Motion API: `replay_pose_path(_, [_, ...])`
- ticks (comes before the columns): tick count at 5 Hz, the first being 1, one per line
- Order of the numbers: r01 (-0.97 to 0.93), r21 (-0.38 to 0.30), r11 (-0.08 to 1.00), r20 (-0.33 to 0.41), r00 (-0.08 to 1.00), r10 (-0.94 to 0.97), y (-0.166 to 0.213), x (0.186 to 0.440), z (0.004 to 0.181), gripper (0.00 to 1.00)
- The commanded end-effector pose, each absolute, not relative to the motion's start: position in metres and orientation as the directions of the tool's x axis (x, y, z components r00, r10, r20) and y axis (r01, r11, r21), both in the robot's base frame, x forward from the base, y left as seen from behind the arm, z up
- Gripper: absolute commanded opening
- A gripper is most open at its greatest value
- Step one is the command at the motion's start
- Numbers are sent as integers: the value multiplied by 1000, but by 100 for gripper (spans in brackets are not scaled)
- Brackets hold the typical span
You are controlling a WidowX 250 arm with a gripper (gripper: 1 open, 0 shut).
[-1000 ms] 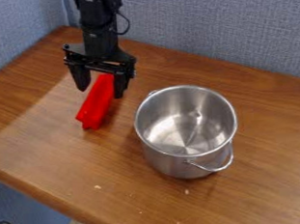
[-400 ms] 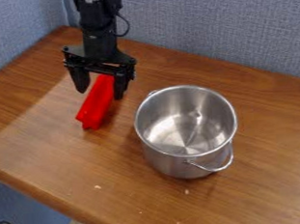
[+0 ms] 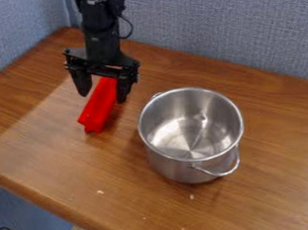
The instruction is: Put the red object in the metal pot
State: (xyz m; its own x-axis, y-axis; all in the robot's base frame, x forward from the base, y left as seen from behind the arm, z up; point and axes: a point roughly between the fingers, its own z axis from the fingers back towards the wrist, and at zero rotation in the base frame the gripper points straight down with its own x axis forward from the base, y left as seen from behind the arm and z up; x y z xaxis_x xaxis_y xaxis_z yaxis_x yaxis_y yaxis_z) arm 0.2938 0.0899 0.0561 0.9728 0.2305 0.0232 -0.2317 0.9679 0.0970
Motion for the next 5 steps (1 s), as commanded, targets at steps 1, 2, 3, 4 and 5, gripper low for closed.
replay_pose_path(1, [-237,119,964,59,971,231,94,295,64,100])
replay_pose_path(2, [-240,133,962,42,971,236,97,294,56,100])
replay_pose_path(3, [-241,145,959,23,970,241,99,292,47,100])
replay_pose_path(4, [-245,143,959,7,969,247,99,291,40,100])
replay_pose_path(5, [-249,142,958,1,968,251,100,292,35,0])
